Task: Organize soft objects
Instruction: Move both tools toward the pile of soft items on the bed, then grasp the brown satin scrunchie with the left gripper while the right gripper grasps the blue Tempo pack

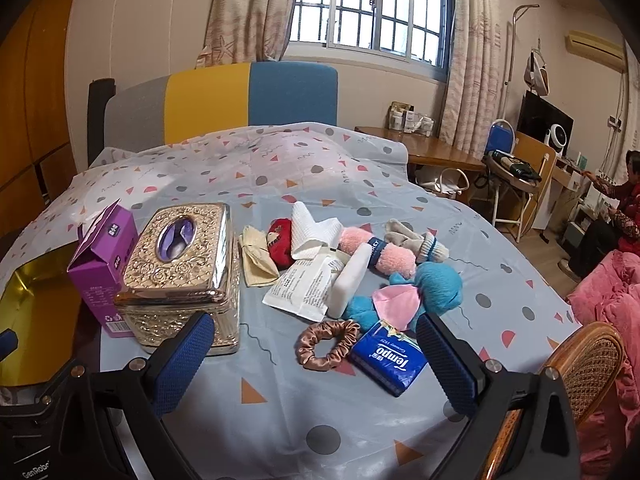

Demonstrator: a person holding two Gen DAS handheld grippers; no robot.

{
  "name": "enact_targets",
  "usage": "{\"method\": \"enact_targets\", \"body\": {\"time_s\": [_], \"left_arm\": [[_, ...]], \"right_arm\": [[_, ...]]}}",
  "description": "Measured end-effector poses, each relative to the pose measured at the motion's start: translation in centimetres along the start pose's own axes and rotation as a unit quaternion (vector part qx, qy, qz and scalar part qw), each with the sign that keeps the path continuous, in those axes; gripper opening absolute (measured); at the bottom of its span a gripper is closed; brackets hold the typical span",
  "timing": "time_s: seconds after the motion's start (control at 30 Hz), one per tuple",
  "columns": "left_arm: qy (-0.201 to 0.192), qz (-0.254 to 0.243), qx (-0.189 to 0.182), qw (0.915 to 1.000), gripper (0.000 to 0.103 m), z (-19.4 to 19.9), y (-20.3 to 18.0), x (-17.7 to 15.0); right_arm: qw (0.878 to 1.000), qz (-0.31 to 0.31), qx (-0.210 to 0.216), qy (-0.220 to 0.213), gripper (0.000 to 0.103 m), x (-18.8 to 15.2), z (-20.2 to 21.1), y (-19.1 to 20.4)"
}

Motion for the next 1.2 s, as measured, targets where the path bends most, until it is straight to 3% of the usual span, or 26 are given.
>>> {"method": "enact_targets", "body": {"time_s": [0.57,0.87,0.93,1.07,1.2], "left_arm": [[0.006,-0.010,-0.007,0.9999,0.103,-0.3,-0.8,-0.1],[0.010,-0.029,-0.016,0.9994,0.103,-0.7,-2.1,-0.2],[0.013,-0.035,-0.035,0.9987,0.103,-0.8,-2.6,-0.1],[0.042,-0.061,-0.116,0.9905,0.103,-1.0,-5.0,0.0],[0.058,-0.125,-0.138,0.9809,0.103,-1.2,-8.9,0.6]], "right_arm": [[1.000,-0.009,-0.002,-0.001,0.103,0.1,-0.2,-1.2],[0.999,-0.030,-0.017,-0.006,0.103,0.8,-0.4,-3.8],[0.999,-0.036,-0.020,-0.006,0.103,1.0,-0.5,-4.7],[0.998,-0.068,-0.011,0.006,0.103,1.3,-0.9,-7.2],[0.994,-0.106,-0.017,0.012,0.103,1.6,-0.8,-11.1]]}}
Point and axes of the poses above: each gripper's, at about its wrist camera, not at the fingertips, and z roughly against the way its jaws point, y to its left, x to its top, the point moved 7 cm from there along -z, roughly the way its jaws point, and after that the axes turned 5 degrees about y, right-handed, at the moved point
